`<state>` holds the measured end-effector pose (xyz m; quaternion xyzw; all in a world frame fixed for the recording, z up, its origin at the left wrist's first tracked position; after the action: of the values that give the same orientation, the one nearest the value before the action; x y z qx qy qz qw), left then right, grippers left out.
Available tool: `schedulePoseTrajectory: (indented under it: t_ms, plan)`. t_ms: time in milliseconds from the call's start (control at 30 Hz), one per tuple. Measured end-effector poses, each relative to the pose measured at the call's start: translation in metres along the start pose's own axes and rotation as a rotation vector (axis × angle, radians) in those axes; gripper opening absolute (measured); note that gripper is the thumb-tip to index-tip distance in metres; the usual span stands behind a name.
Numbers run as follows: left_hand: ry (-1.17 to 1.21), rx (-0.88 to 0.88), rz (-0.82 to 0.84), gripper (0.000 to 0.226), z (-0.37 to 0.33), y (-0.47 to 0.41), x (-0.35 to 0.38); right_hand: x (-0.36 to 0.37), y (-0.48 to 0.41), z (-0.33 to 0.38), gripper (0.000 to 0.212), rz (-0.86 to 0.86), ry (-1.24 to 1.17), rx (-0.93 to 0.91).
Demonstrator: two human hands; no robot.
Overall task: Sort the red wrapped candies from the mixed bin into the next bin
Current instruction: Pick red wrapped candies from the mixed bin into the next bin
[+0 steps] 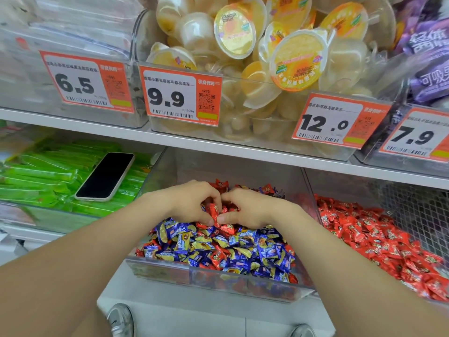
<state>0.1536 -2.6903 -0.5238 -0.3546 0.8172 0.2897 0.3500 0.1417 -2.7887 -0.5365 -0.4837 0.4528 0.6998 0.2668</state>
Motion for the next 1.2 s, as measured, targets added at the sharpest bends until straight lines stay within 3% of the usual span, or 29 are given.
schedulePoseTrajectory:
  t_ms: [167,367,500,733,867,967,1133,1200]
  plan:
    - [0.035,0.027,-0.065,0.015,0.006,0.007,-0.013,0.007,-0.003,0.013,0.059,0.009,0.046,0.003]
    - [0.231,0.023,-0.146,0.009,0.007,0.022,-0.030,-0.013,0.005,0.008,0.014,-0.172,-0.059,0.052]
    - [0.596,-0.073,-0.229,0.020,0.008,0.030,-0.028,-0.033,0.020,-0.017,0.021,-0.275,-0.373,0.182]
    - [0.741,-0.169,-0.282,0.021,-0.002,0.037,-0.017,-0.015,0.059,-0.024,0.028,-0.213,-0.891,0.247]
    - [0.707,-0.141,-0.349,0.020,-0.013,0.038,-0.018,-0.011,0.080,-0.038,0.016,-0.252,-0.786,0.293]
    - [0.619,-0.133,-0.287,0.021,-0.024,0.037,-0.005,-0.006,0.094,-0.043,0.013,-0.212,-0.656,0.292]
    - [0.598,-0.133,-0.184,0.029,-0.035,0.035,0.009,-0.027,0.104,-0.042,0.009,-0.377,-0.695,0.239]
    - [0.641,-0.122,-0.196,0.030,-0.034,0.036,0.006,-0.027,0.104,-0.047,0.023,-0.372,-0.747,0.264]
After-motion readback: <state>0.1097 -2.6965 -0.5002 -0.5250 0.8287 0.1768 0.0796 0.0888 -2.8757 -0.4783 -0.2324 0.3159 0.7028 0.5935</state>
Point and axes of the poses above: each hand's wrist, its own y-axis away from the middle knuckle, its own x-axis out of the palm, z = x × y, the point moved 10 cm from there along -y, towards the middle knuckle, and after that the axes turned 14 degrees about y, right-handed, at the moved point
